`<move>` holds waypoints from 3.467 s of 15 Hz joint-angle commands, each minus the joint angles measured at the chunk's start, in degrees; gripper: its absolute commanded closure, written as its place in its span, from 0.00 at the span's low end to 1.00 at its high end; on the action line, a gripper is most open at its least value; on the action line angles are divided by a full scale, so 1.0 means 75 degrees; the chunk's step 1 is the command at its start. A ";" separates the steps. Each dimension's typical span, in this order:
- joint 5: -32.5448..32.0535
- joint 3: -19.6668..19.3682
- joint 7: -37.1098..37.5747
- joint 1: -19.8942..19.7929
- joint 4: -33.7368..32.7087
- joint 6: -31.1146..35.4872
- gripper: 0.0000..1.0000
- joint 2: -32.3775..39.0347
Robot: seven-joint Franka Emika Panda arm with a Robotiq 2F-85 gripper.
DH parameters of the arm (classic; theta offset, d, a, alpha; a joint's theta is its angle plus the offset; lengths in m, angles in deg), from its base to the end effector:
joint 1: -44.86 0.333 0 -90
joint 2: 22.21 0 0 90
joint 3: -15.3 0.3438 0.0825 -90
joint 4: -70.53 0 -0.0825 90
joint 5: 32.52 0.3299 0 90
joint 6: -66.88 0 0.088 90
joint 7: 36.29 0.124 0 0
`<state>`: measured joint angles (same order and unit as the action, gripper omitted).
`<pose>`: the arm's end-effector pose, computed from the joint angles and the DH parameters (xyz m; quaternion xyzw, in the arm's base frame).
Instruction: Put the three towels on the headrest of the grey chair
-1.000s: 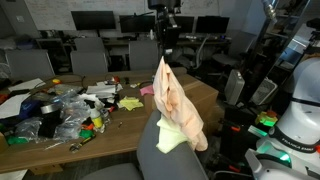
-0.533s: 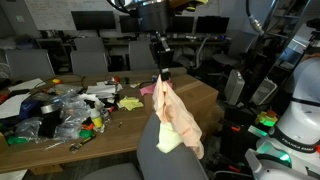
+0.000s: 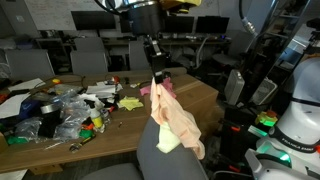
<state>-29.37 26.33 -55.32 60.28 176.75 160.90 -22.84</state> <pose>0.4268 0.2200 0.5294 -0.9191 -0.3800 0.1023 0.0195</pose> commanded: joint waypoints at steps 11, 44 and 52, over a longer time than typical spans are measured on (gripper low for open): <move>0.1356 0.0116 -0.0097 -0.0225 -0.0320 0.1198 1.00 0.0254; 0.1931 0.0293 0.0449 -0.0281 -0.0042 0.2792 1.00 0.0467; 0.1585 0.0298 0.0582 -0.0260 0.0068 0.3009 0.52 0.0519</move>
<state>-16.58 28.14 -51.92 58.36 176.94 182.00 -18.70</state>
